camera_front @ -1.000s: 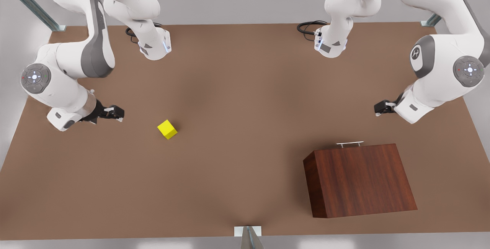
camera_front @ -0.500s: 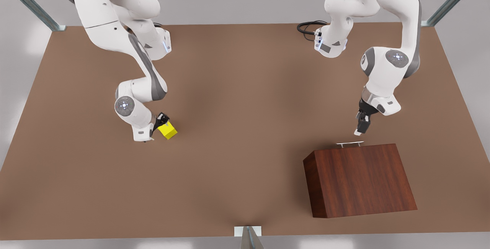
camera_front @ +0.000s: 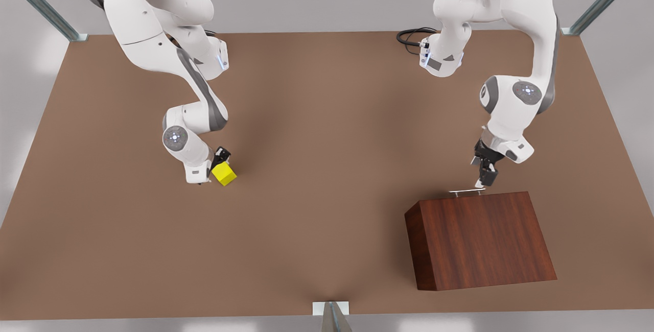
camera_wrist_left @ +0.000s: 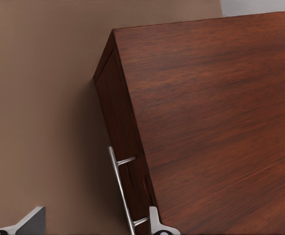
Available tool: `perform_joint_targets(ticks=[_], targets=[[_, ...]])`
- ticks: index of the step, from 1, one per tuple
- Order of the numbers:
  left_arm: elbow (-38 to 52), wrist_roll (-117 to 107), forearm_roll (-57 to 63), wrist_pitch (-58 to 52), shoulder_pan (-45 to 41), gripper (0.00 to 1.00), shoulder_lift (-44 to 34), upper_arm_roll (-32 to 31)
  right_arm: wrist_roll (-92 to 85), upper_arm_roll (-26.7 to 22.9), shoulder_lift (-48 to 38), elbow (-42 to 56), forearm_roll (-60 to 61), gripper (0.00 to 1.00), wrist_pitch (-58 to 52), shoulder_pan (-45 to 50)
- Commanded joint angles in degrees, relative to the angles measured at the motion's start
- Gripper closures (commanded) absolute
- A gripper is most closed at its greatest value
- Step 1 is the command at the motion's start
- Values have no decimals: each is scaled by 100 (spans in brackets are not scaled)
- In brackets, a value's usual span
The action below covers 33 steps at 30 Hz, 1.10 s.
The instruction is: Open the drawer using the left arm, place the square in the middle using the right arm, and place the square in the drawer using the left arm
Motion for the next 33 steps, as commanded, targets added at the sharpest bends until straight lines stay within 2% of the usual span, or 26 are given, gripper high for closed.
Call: perform_joint_targets(ticks=[1,7,8,10,12,13,14,16,18,19,20,22,27,30,33], targets=[[0,-3,-1,1,-111,0,1,2,24,1,0,-6,0,0,0,-1],[0,-249,-54,185,-111,0,185,-7,51,1,132,-208,0,0,352,140],[0,-293,-107,255,-111,0,238,-7,60,1,272,-181,9,4,413,140],[0,-355,-168,326,-111,0,300,-7,130,1,351,-173,70,5,492,149],[0,-416,-168,326,-111,0,352,2,192,1,360,-173,79,17,484,131],[0,-425,-168,326,-111,0,370,2,192,1,352,-173,79,30,483,140],[0,-425,-168,335,-111,0,405,2,192,1,351,-164,79,38,466,140],[0,-425,-168,343,-111,0,440,2,192,1,351,-155,71,43,457,131],[9,-425,-177,484,-111,0,555,11,262,1,343,-155,79,43,422,131],[9,-425,-177,581,-102,0,634,11,271,1,334,-155,71,52,422,131],[9,-425,-177,616,-102,0,686,11,271,1,325,-155,70,55,422,131],[9,-425,-177,625,-102,0,765,11,271,1,281,-155,79,52,395,131],[0,-504,-177,590,-102,0,810,11,280,1,114,-138,70,52,387,140],[-17,-513,-177,554,-102,0,801,11,964,71,-132,-102,70,52,369,359],[-140,-522,-186,546,-102,0,748,11,1580,458,-185,249,70,52,-35,430]])
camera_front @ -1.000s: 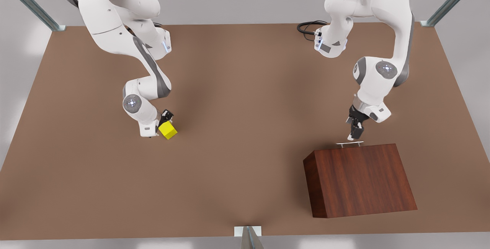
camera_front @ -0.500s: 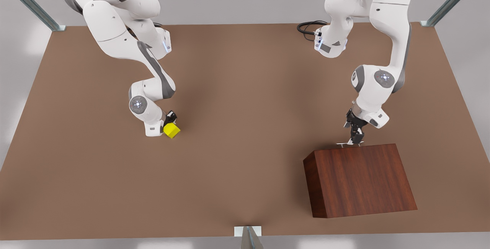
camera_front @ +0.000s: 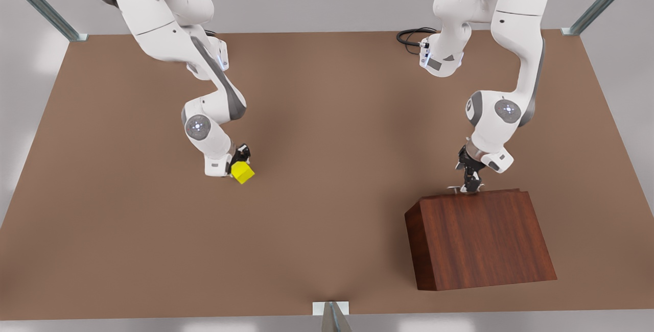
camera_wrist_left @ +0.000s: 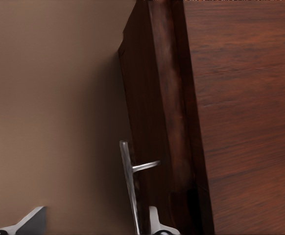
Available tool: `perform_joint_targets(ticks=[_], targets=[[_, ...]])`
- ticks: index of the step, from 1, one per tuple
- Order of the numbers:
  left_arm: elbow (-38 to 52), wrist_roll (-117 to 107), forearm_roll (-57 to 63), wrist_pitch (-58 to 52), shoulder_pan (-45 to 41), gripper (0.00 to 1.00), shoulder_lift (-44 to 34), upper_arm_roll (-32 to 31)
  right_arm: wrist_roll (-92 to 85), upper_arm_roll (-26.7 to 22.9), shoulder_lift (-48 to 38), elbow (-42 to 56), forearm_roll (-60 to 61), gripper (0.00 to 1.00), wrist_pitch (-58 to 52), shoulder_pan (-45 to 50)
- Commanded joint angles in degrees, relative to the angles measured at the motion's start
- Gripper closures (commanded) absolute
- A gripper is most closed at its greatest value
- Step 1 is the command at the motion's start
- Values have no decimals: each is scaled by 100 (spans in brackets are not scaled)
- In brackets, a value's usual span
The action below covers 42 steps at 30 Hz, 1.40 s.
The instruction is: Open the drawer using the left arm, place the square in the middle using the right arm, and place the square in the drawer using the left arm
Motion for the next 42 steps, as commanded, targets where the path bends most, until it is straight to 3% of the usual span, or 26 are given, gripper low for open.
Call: perform_joint_targets(ticks=[1,3,8,13,16,17,18,19,20,27,28,30,33,36,39,40,41,42], targets=[[-48,0,-2,-1,0,0,-13,0,192,74,16,41,-51,52,-1,3],[-233,-79,-2,-10,0,0,-198,0,1071,382,191,454,-60,52,-1,328],[-329,-149,-2,-106,0,0,-321,0,2986,207,1562,2624,-148,53,8,2348],[-558,-316,-2,-150,0,0,-523,0,3664,-321,1598,2704,-104,52,78,3755],[-698,-404,-2,-387,0,0,-787,0,3761,-673,2055,3082,-148,52,78,4134],[-777,-413,-2,-423,0,0,-848,0,3752,-760,2108,3082,-157,52,87,4134],[-813,-439,-2,-423,0,0,-866,0,3726,-822,2099,3082,-165,43,43,4090],[-821,-440,-2,-423,0,0,-866,0,3717,-866,2099,3074,-174,6,34,4090],[-874,-448,-2,-423,0,0,-866,0,3717,-884,2090,3074,-236,0,69,4090],[-1304,-615,-2,-431,-17,0,-1191,0,3735,-945,2003,3056,-236,0,34,4081],[-1366,-615,-11,-431,-17,0,-1279,0,3726,-1051,1678,2854,-236,0,-27,4055],[-1428,-615,-11,-511,-44,0,-1332,0,3673,-1077,729,2590,-236,0,-1045,3396],[-1648,-615,-20,-659,-44,0,-1718,0,3383,-1068,-915,2634,-227,0,-3269,1595],[-1577,-466,15,-1591,-79,0,-2667,9,2795,-1077,-1188,2889,-95,0,-4061,57],[-726,807,59,-1794,-228,0,-2352,-9,2091,-1112,-1135,3926,-156,0,-5222,-674],[-102,1441,59,-2048,-430,0,-1869,0,2153,-1489,-1197,3961,-165,0,-5213,-542],[478,1889,59,-2338,-553,0,-1517,0,2074,-2244,-1188,4119,-130,0,-5371,11],[1137,2311,59,-2751,-659,0,-1095,0,2074,-2351,-1109,4313,-95,0,-5538,12]])
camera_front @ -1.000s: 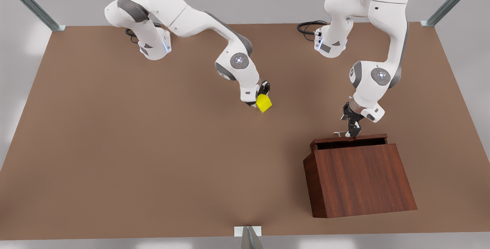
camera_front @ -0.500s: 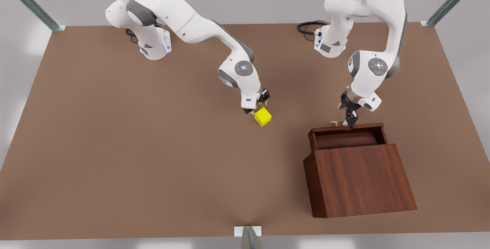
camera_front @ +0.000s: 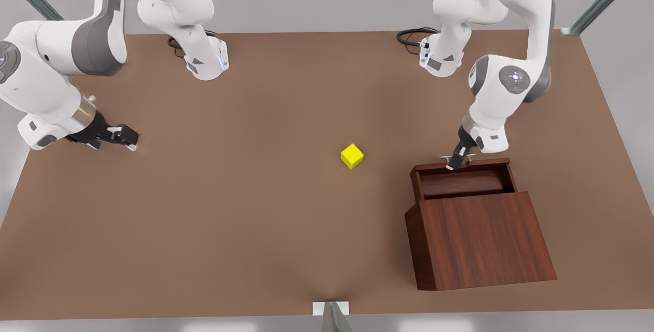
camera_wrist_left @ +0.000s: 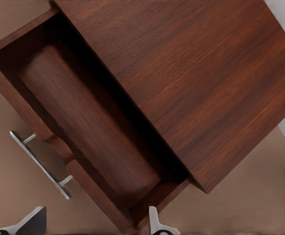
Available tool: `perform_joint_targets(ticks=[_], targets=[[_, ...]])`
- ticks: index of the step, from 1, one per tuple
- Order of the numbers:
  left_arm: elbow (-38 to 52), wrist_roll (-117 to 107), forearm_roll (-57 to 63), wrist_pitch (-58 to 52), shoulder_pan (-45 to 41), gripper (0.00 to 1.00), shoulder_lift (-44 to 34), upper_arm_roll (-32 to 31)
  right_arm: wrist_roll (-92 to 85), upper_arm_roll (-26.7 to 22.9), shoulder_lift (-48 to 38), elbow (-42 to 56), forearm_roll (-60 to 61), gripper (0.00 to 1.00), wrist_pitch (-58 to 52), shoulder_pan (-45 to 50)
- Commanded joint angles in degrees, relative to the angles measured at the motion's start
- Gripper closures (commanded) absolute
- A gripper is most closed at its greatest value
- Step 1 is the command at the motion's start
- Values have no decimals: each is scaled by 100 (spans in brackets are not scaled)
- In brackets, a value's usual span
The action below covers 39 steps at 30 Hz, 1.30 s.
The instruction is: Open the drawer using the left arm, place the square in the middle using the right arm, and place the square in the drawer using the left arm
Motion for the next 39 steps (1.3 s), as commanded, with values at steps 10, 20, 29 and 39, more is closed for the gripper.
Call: perform_joint_targets(ticks=[10,20,29,39], targets=[[2237,5688,39,-1632,-1177,0,1650,-553,86,3,412,394,132,0,242,169],[1982,6612,523,-727,-2135,0,2547,-544,94,3,412,403,176,0,268,178],[1007,6577,1068,486,-2364,0,2617,-535,85,-6,412,499,167,0,330,152],[998,6524,1068,609,-2470,0,2969,-509,94,-23,465,587,185,0,268,117]])
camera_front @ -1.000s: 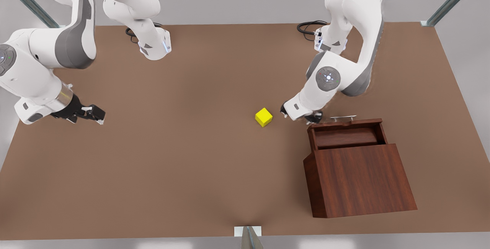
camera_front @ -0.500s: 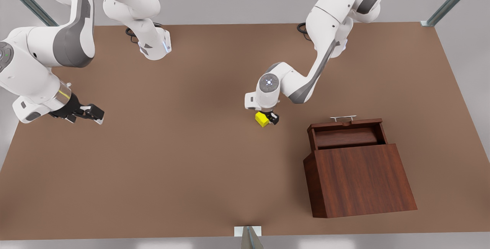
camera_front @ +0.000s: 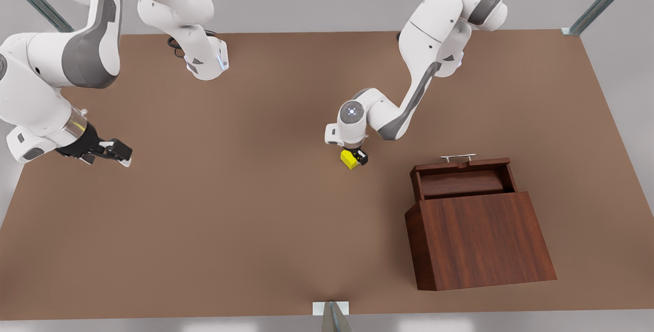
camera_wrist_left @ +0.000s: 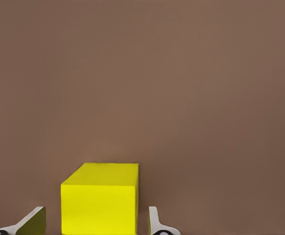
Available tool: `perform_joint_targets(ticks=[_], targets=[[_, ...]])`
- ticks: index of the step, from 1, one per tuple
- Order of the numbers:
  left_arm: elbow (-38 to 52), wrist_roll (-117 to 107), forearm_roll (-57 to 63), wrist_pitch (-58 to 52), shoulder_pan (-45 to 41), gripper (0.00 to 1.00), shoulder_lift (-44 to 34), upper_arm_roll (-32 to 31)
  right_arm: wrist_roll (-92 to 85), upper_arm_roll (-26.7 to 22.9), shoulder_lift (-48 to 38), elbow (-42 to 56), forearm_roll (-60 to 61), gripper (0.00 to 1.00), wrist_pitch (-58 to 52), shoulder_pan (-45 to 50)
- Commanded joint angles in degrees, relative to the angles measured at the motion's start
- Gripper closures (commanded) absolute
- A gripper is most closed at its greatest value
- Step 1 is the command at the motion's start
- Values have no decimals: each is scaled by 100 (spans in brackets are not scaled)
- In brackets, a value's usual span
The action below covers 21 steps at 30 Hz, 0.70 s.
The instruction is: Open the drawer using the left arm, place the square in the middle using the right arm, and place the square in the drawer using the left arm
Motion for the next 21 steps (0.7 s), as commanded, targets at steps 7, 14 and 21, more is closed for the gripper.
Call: perform_joint_targets(ticks=[7,14,21], targets=[[0,0,7,244,1,0,337,30,0,-18,11,3,9,0,44,-8],[9,-18,7,261,1,28,390,30,0,-18,11,12,9,0,53,-8],[9,-35,7,235,-43,31,381,30,0,-18,11,3,0,0,44,-17]])
